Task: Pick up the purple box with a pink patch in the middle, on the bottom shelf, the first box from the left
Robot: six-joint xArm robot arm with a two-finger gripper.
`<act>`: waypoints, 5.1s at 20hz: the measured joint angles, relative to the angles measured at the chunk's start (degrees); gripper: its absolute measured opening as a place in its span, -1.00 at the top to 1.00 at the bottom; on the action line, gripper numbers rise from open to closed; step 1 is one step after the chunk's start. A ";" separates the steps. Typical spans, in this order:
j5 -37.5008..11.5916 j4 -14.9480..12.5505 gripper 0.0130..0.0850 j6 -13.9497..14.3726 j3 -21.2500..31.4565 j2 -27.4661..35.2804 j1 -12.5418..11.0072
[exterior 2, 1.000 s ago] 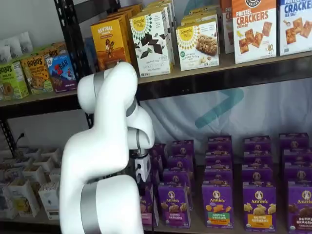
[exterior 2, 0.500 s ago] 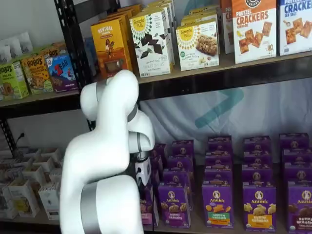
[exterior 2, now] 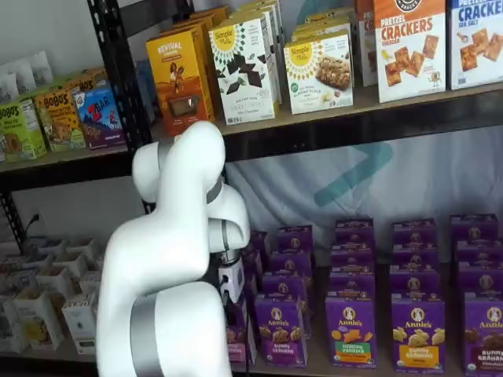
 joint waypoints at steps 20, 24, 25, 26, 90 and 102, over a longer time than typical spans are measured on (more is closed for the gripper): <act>-2.66 -0.91 -1.00 1.04 -0.30 1.57 0.35; -2.64 -0.80 -0.78 0.87 -0.15 1.48 0.27; -2.56 -0.79 -0.67 0.82 -0.05 1.38 0.23; -2.50 -0.83 -0.67 0.83 0.01 1.32 0.20; -2.77 -1.16 0.44 2.84 3.71 -1.10 2.00; -10.84 -0.65 0.44 3.58 20.18 -12.14 3.49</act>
